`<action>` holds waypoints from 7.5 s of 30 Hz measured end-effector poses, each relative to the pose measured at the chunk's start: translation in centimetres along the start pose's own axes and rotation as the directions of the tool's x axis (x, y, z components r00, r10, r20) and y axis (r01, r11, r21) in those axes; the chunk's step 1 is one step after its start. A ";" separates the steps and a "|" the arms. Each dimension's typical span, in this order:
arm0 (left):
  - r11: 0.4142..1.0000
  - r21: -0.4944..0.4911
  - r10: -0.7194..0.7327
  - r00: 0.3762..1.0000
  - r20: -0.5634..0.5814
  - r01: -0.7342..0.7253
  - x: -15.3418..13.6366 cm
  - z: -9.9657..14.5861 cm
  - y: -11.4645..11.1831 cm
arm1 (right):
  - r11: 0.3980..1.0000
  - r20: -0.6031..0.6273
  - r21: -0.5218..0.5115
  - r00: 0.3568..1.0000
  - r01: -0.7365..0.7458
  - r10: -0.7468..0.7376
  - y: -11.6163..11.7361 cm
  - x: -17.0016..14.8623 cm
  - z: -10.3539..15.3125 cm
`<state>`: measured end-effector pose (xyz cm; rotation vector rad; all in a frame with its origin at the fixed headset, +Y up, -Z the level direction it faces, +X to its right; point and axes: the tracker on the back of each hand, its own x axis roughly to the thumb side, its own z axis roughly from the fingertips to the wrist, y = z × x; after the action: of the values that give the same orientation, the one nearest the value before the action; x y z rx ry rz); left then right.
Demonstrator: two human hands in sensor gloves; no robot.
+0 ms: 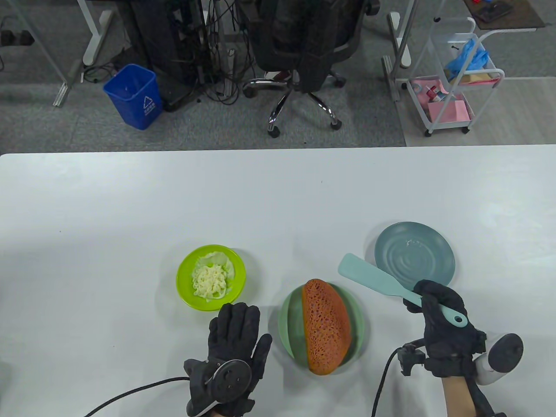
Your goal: Dip dessert spatula into salad dressing and spread onto bread slice
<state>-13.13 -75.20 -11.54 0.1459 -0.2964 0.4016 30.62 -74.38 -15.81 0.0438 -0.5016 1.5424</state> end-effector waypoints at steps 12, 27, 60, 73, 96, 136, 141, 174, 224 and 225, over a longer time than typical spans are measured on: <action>0.998 0.046 -0.031 0.999 0.011 0.030 0.0 0.3 1.5 | 0.991 -0.025 0.126 0.999 0.039 -0.036 3.3 1.2 0.2; 0.996 0.070 -0.053 0.996 -0.073 0.058 -1.3 0.7 2.8 | 0.939 -0.054 0.344 0.998 -0.014 0.034 16.1 4.8 -1.1; 0.999 0.038 0.042 0.983 -0.177 -0.036 -4.2 1.1 3.2 | 0.812 -0.232 0.581 0.946 -0.053 0.228 28.4 0.8 -0.8; 0.996 0.031 0.094 0.976 -0.198 -0.089 -4.5 1.1 3.3 | 0.824 -0.228 0.562 0.942 -0.079 0.246 26.8 1.5 -1.9; 0.996 0.027 0.088 0.978 -0.189 -0.084 -4.4 1.0 3.2 | 0.831 -0.225 0.555 0.953 -0.046 0.203 27.3 1.6 -1.6; 0.997 0.030 0.071 0.994 -0.084 -0.069 -2.2 0.7 2.8 | 0.913 -0.286 0.385 0.958 0.133 -0.019 17.6 1.9 -3.1; 0.997 0.033 0.070 0.997 -0.032 -0.069 -0.6 0.6 2.6 | 0.927 -0.272 0.314 0.955 0.205 -0.119 12.8 1.7 -2.7; 0.945 -0.271 0.081 0.935 -0.345 -0.182 1.7 -5.1 -4.1 | 0.942 -0.328 0.162 0.917 0.293 -0.229 3.3 -3.6 -1.8; 0.959 -0.235 0.073 0.936 -0.343 -0.160 1.6 -5.3 -4.5 | 0.985 -0.355 0.022 0.922 0.173 -0.154 -1.2 -4.1 -1.8; 0.959 -0.235 0.072 0.937 -0.343 -0.160 1.6 -5.3 -4.5 | 0.985 -0.354 0.022 0.922 0.173 -0.154 -1.3 -4.1 -1.8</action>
<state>-8.50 -77.68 -16.46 -0.1981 -0.0224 0.4941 32.60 -77.71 -18.46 -0.1447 -0.1670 1.3602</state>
